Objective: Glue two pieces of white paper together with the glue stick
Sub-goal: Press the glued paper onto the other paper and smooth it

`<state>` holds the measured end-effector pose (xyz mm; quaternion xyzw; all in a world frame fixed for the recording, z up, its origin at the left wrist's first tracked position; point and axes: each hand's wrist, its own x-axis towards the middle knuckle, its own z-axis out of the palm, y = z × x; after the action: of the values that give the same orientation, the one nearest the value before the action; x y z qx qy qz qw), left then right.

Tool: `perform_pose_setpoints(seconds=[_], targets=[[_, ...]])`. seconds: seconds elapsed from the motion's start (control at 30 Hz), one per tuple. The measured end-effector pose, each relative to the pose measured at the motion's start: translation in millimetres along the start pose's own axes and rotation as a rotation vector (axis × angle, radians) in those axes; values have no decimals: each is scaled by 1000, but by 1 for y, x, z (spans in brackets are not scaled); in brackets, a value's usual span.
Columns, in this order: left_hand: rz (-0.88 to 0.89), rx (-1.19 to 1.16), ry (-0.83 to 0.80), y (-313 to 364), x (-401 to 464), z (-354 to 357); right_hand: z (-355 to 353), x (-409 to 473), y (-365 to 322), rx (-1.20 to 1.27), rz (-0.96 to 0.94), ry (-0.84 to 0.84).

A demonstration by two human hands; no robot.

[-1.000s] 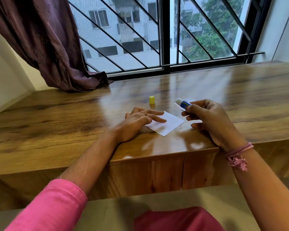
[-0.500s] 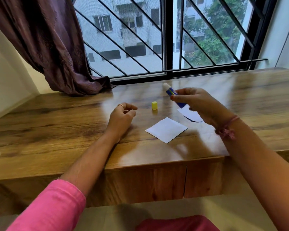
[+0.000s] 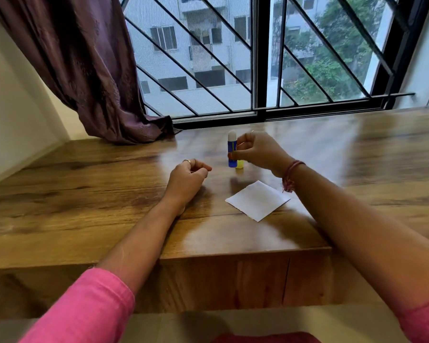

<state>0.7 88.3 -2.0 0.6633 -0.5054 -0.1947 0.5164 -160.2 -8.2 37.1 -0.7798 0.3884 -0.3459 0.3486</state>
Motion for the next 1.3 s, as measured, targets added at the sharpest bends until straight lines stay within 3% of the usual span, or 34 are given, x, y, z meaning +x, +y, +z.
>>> perform_pose_setpoints(seconds=[0.2,0.67,0.93,1.03,1.17,1.3], targets=[[25,19,-54,0,-2,-1,16,-2,8,-164,-69,-8],[38,58,-111,-1,-3,0,13,0,14,-161,-87,-21],[63,94,-98,1,-5,1,-25,-6,12,23,-74,73],[142,143,-95,3,-8,2,-55,-13,21,-14,-5,71],[326,198,-134,8,-14,4,-96,-26,45,-282,66,112],[501,285,-273,14,-26,5,-113,-41,69,-376,146,162]])
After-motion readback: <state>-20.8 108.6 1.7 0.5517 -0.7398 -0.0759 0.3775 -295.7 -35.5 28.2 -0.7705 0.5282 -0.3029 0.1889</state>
